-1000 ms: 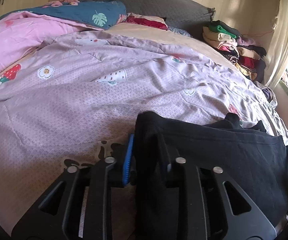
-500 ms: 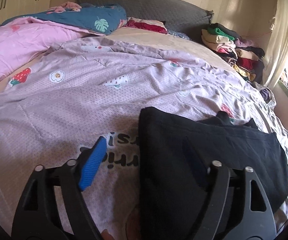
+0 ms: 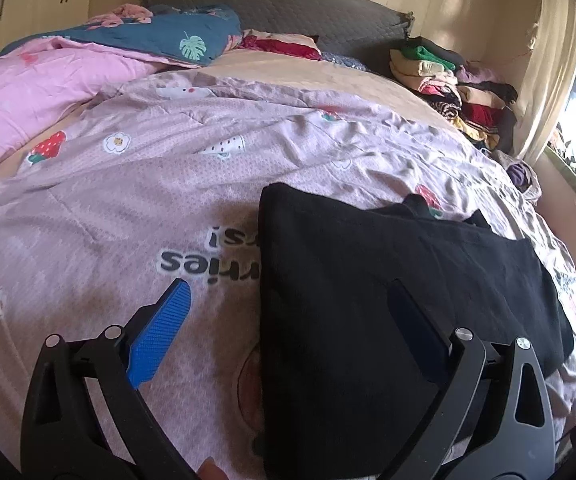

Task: Fold small clothes

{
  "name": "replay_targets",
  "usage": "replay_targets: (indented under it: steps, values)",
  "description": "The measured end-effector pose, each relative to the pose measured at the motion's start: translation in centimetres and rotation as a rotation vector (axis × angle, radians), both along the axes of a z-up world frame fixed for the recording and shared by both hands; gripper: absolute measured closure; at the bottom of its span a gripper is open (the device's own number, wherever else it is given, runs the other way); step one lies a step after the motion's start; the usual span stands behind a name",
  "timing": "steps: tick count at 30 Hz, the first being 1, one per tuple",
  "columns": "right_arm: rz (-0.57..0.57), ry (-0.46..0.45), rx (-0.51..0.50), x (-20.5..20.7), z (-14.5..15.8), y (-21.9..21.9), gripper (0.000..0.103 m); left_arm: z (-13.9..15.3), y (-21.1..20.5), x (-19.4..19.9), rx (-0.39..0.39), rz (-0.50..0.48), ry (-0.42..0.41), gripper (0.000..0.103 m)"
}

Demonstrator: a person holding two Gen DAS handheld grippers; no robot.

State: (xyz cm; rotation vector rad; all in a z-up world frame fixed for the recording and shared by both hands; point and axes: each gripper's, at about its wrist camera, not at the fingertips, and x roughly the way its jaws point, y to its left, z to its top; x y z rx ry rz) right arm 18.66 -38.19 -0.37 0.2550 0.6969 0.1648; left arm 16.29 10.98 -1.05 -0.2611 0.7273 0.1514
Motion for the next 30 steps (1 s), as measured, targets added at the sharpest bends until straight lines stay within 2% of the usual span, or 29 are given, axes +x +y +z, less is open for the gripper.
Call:
replay_targets:
  steps: [11, 14, 21, 27, 30]
  values:
    - [0.023, 0.074, 0.026, -1.0, -1.9, -0.1, 0.028, -0.1, -0.6, -2.5, 0.040, -0.030, 0.036, 0.011]
    - [0.026, 0.092, 0.029, -1.3, -2.4, -0.2, 0.029, -0.3, -0.4, -3.0, 0.030, -0.037, 0.048, 0.011]
    - [0.025, 0.090, 0.040, -2.1, -2.4, -0.7, 0.031, -1.2, -0.1, -3.8, -0.052, -0.061, 0.082, 0.011]
    - [0.029, 0.078, 0.024, -2.7, -2.1, -0.9, 0.032, -2.4, 0.2, -4.1, -0.171, -0.094, 0.120, 0.011]
    - [0.038, 0.081, 0.023, -2.7, -2.1, -0.9, 0.034, -2.8, 0.1, -4.2, -0.185, -0.102, 0.127, 0.011]
